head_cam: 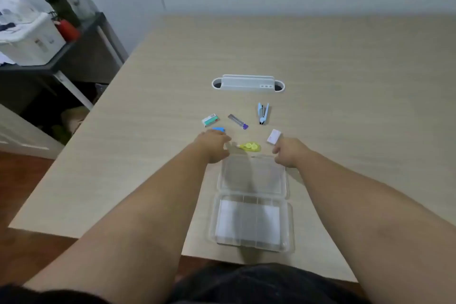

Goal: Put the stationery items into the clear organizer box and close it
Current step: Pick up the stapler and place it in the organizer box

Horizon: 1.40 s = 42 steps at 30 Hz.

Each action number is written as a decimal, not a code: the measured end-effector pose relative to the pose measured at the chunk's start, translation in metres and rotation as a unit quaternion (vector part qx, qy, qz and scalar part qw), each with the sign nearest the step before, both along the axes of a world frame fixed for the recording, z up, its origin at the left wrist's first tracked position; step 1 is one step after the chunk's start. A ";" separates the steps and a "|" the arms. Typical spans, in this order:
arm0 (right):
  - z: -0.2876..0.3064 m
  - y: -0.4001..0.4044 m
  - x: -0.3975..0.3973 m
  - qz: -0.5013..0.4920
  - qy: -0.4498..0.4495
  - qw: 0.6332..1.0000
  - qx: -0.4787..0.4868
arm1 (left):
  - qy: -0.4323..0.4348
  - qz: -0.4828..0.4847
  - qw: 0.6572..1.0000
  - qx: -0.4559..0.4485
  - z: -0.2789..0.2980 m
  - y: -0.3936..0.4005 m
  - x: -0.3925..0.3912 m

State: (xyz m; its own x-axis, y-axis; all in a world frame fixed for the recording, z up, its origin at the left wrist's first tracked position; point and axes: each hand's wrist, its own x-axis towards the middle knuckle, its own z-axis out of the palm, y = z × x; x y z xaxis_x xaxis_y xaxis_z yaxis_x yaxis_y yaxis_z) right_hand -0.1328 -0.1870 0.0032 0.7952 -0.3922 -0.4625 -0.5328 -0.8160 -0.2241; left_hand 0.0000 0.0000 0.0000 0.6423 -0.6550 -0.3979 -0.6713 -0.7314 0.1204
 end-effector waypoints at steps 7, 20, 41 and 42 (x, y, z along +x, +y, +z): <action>-0.032 -0.005 -0.012 -0.057 0.015 0.998 -0.008 | 0.056 0.023 0.997 0.041 -0.027 0.012 -0.010; -0.043 -0.017 0.011 -0.168 -0.042 0.983 0.061 | 0.005 0.023 0.999 0.028 -0.040 0.010 0.005; -0.033 -0.052 0.049 -0.297 -0.170 0.923 0.174 | 0.052 0.083 0.975 -0.199 -0.023 -0.057 0.045; -0.033 -0.054 0.055 -0.301 -0.170 0.921 0.182 | 0.061 0.083 0.975 -0.198 -0.023 -0.064 0.048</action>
